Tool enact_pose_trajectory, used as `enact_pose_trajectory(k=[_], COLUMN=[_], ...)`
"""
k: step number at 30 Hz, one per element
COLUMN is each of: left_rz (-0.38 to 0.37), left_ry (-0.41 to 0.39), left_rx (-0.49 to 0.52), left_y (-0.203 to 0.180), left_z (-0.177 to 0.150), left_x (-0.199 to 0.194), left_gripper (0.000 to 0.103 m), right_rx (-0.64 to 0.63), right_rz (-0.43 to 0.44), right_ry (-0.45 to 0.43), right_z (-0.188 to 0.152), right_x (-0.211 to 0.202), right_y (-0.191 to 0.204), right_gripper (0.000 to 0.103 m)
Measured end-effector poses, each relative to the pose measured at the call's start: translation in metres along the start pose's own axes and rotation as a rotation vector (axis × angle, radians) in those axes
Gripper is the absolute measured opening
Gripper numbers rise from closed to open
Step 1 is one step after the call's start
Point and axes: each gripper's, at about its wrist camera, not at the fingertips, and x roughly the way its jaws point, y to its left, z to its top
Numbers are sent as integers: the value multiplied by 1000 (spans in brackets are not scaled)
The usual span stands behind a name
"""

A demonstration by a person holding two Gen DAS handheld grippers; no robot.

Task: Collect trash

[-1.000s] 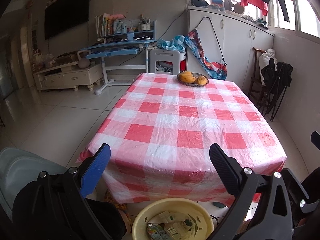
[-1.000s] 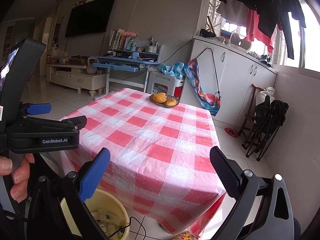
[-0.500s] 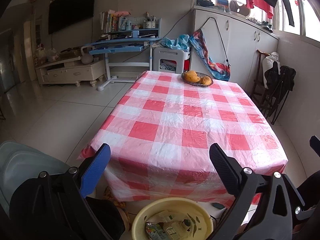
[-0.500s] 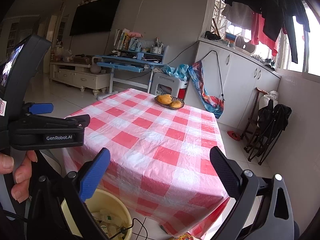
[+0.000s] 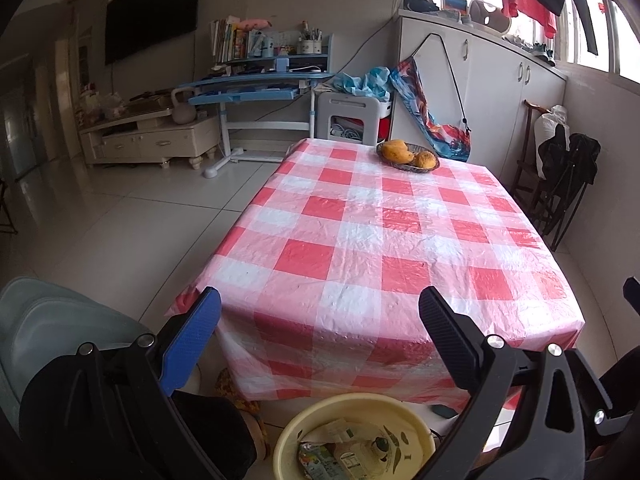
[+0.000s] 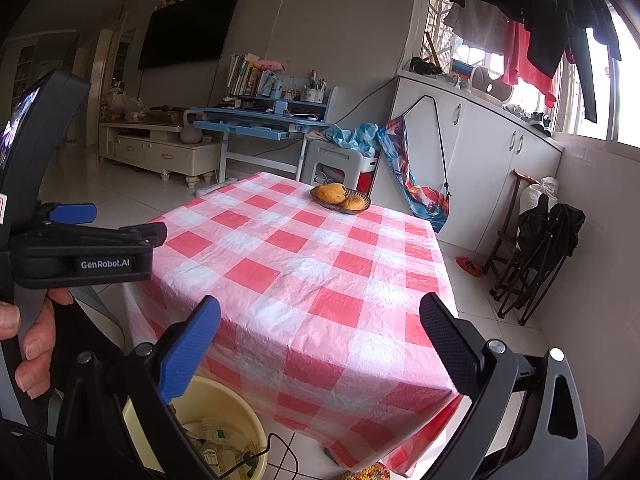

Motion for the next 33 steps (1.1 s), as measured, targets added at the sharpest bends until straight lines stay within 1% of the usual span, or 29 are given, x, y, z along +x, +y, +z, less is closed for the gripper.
enact_pose_trajectory(k=[8,16,26,33], left_rz=[-4,3,10,14], left_ry=[-14,-7,-20,-25], left_rx=[56,33,52,39], left_y=[-7,-3,-6,-3], left_z=[-1,1,0,2], left_x=[-3,-2,-5,-6], left_gripper=[96,96,96,96], right_rx=[-4,-6,-5,-6], right_rz=[-1,0,-1,0], right_ry=[4,5,4,3], right_z=[-1,-1,-1,-1], right_x=[1,1,1,1], right_y=[2,2,2,2], right_gripper=[95,95,95,95])
